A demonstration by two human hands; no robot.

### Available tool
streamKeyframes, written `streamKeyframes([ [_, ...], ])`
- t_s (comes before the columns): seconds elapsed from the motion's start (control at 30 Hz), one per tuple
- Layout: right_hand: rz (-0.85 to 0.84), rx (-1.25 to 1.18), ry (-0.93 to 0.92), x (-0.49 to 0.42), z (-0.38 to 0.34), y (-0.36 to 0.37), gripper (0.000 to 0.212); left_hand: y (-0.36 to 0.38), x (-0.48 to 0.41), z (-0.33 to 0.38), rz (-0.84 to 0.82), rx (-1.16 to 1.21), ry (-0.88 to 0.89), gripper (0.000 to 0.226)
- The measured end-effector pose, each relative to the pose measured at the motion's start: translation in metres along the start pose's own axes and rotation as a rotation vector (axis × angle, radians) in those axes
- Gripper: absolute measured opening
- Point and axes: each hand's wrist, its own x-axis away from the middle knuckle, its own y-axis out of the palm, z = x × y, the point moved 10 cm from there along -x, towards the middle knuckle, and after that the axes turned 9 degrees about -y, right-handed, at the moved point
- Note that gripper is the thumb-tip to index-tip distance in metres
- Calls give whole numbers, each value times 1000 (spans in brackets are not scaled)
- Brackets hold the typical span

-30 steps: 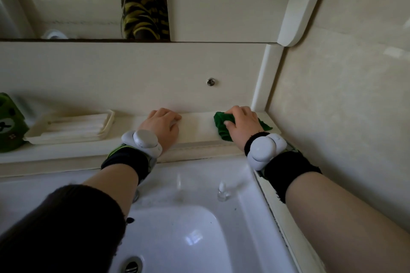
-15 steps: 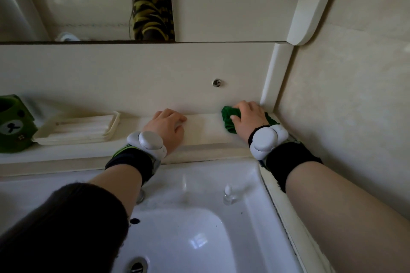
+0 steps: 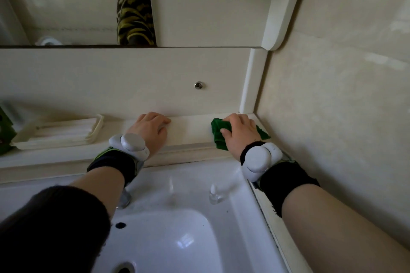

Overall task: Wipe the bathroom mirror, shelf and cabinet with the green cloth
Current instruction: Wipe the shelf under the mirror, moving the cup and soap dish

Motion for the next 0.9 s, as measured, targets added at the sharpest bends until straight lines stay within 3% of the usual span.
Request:
streamKeyframes([
  [0.6, -46, 48, 153, -44, 36, 1, 33, -5, 2, 3, 7, 0, -6, 33],
  [0.9, -24, 64, 145, -39, 33, 0, 34, -4, 4, 4, -23, -14, -12, 34],
])
